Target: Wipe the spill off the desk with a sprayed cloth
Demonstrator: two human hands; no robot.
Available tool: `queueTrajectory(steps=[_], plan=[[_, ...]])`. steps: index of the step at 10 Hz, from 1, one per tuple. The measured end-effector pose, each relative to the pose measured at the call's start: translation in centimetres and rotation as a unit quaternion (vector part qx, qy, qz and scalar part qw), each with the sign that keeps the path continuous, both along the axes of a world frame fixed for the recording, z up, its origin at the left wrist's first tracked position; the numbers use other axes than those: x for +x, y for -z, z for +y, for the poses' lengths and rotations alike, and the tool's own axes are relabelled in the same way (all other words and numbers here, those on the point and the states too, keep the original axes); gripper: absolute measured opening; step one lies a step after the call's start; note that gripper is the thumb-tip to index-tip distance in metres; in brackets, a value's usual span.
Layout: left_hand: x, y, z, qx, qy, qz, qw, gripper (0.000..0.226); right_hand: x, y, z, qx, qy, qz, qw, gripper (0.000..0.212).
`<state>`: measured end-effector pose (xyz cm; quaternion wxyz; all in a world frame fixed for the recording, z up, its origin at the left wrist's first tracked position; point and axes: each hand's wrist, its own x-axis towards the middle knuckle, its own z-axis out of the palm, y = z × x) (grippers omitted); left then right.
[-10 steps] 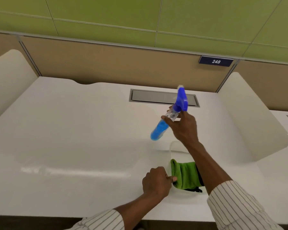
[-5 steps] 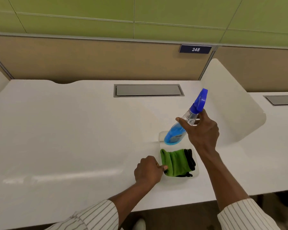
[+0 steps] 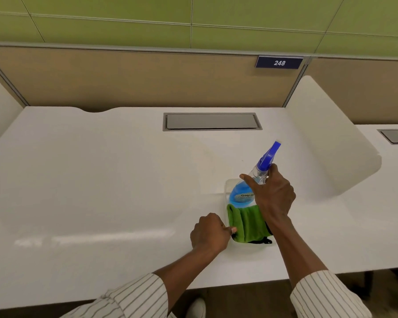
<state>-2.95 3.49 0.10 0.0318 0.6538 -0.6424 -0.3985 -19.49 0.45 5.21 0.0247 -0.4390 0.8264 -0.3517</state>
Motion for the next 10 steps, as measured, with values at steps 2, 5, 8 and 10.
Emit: queueTrajectory(steps=[2, 5, 8, 10], plan=[[-0.4, 0.3, 0.2, 0.011, -0.006, 0.0, 1.0, 0.045, 0.1, 1.0, -0.2, -0.001, -0.002, 0.013, 1.0, 0.061], [-0.9, 0.4, 0.7, -0.001, 0.003, -0.026, 1.0, 0.042, 0.2, 1.4, -0.7, 0.014, 0.0, 0.023, 1.0, 0.063], [-0.7, 0.4, 0.6, -0.012, 0.016, -0.026, 0.999, 0.044, 0.7, 2.3, 0.2, 0.012, 0.012, -0.009, 1.0, 0.084], [0.7, 0.1, 0.4, 0.008, -0.009, -0.01, 1.0, 0.054, 3.3, 3.0, 3.4, -0.005, 0.066, -0.035, 0.997, 0.076]])
